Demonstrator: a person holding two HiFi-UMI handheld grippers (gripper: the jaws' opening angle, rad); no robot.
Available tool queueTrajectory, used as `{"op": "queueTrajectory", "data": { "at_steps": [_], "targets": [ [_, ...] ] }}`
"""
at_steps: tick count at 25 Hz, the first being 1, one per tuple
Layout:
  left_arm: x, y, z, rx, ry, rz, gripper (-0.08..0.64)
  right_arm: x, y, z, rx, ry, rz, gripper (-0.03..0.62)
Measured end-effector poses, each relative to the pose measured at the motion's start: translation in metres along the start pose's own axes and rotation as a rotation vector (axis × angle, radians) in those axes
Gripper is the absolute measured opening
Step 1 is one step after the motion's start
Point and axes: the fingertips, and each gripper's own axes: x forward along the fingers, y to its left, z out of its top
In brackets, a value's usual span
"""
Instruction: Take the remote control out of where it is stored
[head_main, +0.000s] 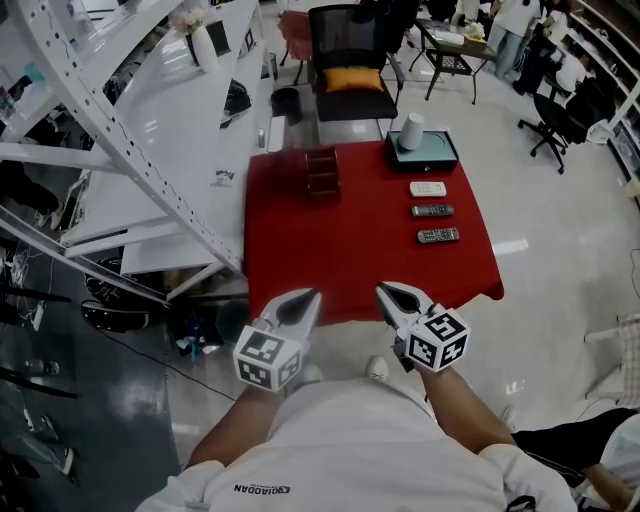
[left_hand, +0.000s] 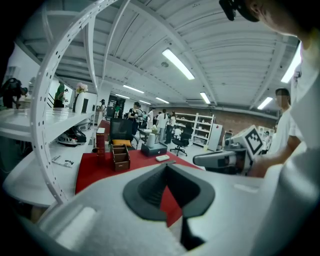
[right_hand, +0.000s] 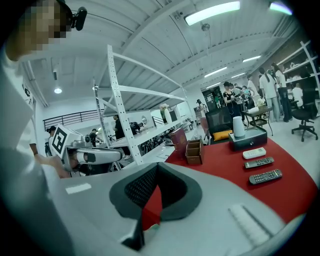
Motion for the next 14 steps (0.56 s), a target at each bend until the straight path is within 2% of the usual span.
{"op": "queueTrajectory", "data": {
  "at_steps": [14],
  "targets": [
    [-0.0014, -0.0069, -0.0016, 0.007, 0.003, 0.0, 0.003, -0.0078, 0.0014, 0.0009, 0.003, -0.008, -0.003, 0.005]
  ]
}}
